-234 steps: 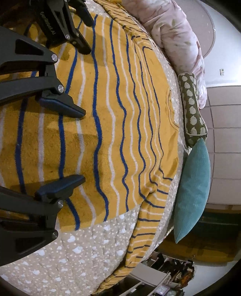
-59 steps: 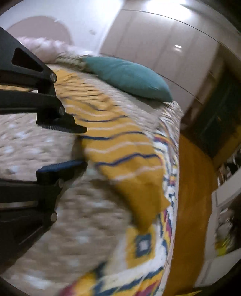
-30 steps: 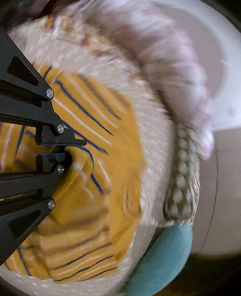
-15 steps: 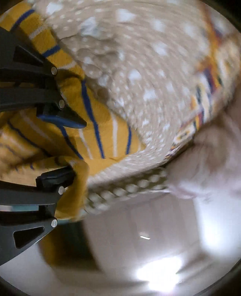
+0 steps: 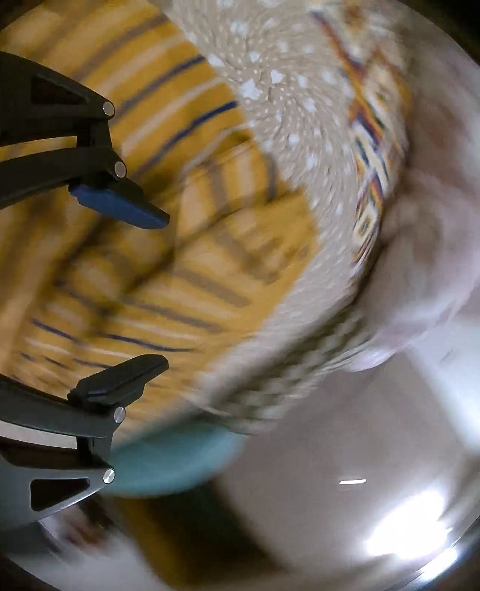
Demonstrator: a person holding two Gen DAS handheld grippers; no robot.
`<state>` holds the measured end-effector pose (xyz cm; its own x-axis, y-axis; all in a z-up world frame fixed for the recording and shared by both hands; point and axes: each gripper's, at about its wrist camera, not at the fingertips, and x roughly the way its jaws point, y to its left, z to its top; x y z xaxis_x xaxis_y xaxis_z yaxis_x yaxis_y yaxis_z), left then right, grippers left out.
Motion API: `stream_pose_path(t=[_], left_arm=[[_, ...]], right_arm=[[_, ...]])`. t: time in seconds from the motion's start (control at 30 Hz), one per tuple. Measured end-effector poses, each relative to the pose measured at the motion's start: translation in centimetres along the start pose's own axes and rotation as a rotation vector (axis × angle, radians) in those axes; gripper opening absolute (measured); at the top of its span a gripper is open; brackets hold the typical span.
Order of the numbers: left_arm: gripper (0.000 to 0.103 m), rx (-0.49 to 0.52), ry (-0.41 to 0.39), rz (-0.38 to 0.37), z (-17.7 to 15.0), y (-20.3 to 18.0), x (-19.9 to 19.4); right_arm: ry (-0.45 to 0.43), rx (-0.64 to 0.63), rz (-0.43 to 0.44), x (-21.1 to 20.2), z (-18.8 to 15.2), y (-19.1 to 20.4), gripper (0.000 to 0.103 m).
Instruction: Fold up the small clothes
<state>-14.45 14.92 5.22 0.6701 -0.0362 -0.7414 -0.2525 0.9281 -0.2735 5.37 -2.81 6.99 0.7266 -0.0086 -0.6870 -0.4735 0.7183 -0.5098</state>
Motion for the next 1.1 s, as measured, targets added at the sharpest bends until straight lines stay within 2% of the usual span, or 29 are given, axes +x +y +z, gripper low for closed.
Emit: stream_pose_path(t=[0.1,0.17,0.23,0.3,0.43,0.53,0.6,0.73,1.1], left_arm=[[0.074,0.030,0.029,-0.018,-0.3,-1.1,0.6],[0.072,0.069,0.033,-0.003,-0.5,-2.3,0.7],[0.069,0.119,0.036,0.011,-0.7,-3.7,0.9],[0.067,0.160,0.050,0.011,-0.9,-4.8,1.3],[0.067,0.213,0.098,0.007,-1.5,-7.0,2.7],[0.067,0.224,0.130,-0.004,-2.2,-7.8,3.6],[0.067,0.259,0.132,0.034,-3.0,-8.7,4.0],[0.069,0.312,0.124,0.078,-3.9,-9.7,3.9],[0.072,0.306,0.145,0.056,-5.5,-9.6,2.1]], right_arm=[[0.049,0.260,0.130,-1.3,-5.0,-5.2,0.074],[0.052,0.396,0.154,-2.2,-8.7,-8.1,0.074],[0.036,0.484,0.087,-3.9,-13.0,-10.4,0.074],[0.031,0.497,0.009,-4.9,-16.0,-11.4,0.074],[0.152,0.519,-0.042,-5.7,-20.8,-13.3,0.074],[0.217,0.561,-0.031,-5.8,-22.7,-13.7,0.074],[0.207,0.603,-0.007,-6.7,-23.8,-13.4,0.074],[0.212,0.632,-0.026,-7.0,-24.5,-12.4,0.074],[0.238,0.647,-0.043,-8.0,-25.5,-10.1,0.074]])
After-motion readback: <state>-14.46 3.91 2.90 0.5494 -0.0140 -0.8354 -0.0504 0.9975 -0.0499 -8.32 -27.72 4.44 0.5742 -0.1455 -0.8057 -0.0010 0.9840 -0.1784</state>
